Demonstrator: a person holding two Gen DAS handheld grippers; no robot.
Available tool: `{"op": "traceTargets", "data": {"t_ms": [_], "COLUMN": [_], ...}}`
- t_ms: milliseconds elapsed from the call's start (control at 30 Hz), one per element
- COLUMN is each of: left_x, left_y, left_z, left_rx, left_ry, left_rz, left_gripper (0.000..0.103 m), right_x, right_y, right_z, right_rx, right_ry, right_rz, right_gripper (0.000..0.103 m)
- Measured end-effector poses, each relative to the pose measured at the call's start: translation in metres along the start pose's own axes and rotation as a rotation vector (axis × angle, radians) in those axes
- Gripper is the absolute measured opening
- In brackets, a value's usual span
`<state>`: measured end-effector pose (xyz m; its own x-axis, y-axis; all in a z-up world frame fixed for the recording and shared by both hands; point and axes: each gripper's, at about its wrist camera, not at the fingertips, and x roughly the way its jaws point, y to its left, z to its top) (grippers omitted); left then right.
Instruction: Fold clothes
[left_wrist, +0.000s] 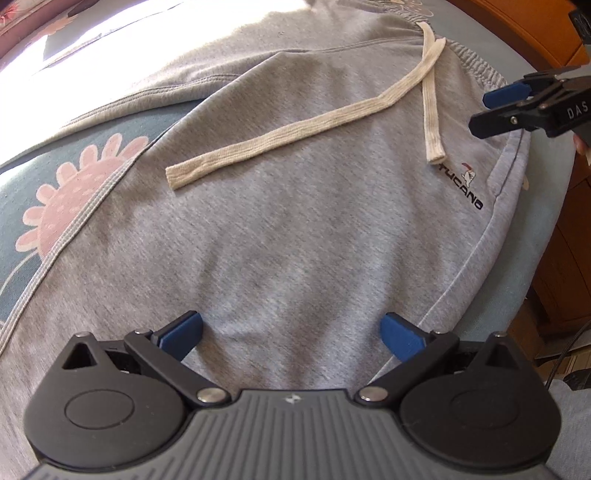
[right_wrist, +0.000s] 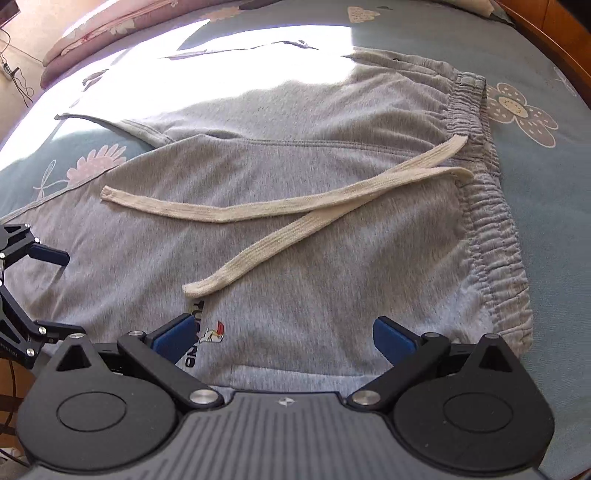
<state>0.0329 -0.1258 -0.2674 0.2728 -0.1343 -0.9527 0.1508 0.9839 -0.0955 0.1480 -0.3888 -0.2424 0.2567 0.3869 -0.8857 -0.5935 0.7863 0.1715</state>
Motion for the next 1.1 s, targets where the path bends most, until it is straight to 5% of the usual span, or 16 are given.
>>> {"op": "traceTargets", "data": {"t_ms": [200, 433, 600, 800, 967, 1100], "left_x": [0.001, 0.002, 0.001, -0.002, -0.029, -0.037], "left_y": [0.006, 0.011, 0.02, 0.024, 0.041, 0.074], "left_z": [0.002, -0.001, -0.007, -0.012, -0.028, -0.06], "left_rx": [-0.082, -0.148, -0.167, -0.146, -0.201, -0.256], "left_ry": [-0.002, -0.026, -0.055, -0.085, -0.183, -0.187], "left_rz": [0.008, 0.011, -0.004, -0.028, 0.001, 0.078], "left_gripper": [0.102, 0.102, 0.102, 0.102, 0.102, 0.102], "right_x": [0.032, 0.013, 0.014, 0.04, 0.012, 0.01], "right_y": [-0.028, -0.035, -0.025, -0.033, 0.001, 0.064], "right_z": [0.012, -0.001, 0.029, 0.033, 0.029, 0.036], "right_rx": [0.073, 0.091, 0.069, 0.165, 0.265, 0.184], "right_ry": [0.012, 0.01, -0.085, 0.045, 0.064, 0.036], "right_rz": [-0.049, -0.076, -0.061, -0.191, -0.186, -0.13], "right_gripper": [0.103, 0.103, 0.103, 0.103, 0.103, 0.103]}}
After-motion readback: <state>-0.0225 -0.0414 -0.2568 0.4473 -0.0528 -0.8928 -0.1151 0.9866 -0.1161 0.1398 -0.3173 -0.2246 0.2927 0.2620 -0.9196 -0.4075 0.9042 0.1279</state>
